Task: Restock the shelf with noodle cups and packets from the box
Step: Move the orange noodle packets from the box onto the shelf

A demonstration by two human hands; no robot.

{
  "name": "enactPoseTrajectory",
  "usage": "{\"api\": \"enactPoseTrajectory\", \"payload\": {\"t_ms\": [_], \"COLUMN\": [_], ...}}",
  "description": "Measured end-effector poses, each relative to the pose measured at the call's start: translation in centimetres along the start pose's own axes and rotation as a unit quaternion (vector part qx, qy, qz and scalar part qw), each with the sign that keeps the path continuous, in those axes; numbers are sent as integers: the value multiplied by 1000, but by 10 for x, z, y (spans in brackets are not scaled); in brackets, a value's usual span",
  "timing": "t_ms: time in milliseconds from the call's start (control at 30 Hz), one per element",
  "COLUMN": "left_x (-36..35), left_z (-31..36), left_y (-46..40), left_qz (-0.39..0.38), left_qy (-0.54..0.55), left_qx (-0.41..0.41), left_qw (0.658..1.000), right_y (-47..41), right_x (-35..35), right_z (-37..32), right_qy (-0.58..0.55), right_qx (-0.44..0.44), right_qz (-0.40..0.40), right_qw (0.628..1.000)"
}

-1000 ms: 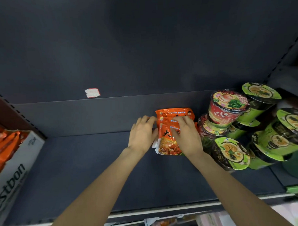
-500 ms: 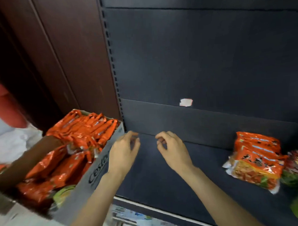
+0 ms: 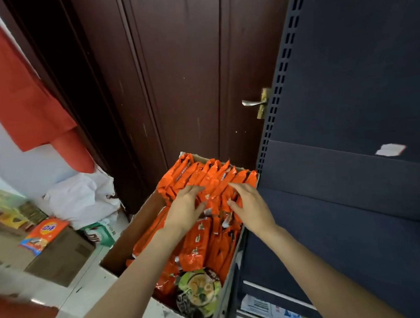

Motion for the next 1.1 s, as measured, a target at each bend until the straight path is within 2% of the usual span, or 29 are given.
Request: {"api": "enactPoseTrajectory", "payload": {"t_ms": [133,200,367,567,700,933,1100], "left_x": [-14,-19,-17,20,52,84,63], "left_z": [-5,-3,9,27,49,115,184], "left_y": [-16,-22,-31,-39,-41,-33,-16], "left_qz": [-54,-54,5,79,110,155,158], "left_qy": [5,-15,-48,103,142,147,161], "left_qx": [-24,-25,-59,-85,-110,-191,-237], "left_qw": [998,998,997,988,978,958,945], "right_y": [-17,-21,-26,-30,-30,-2,55], "right_x": [-15,-17,-1,42,70,139,197], "right_z": [7,8,11,10,-1,-8,32], "right_qy": [63,100,90,49,15,-21,-14], "right_qx": [-41,-44,-68,-67,-51,-38,-80], "right_qz": [-10,3,50,136,188,280,331], "right_qw": [997,994,992,987,981,959,940]}}
Point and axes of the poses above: each hand's wrist, its own y-axis away from the middle knuckle, its own x-axis out of the back of the hand, z = x × y, the point moved 7 cm from there along -y, towards the middle knuckle, and after that the axes turned 2 degrees about x, right-handed, at the moved point
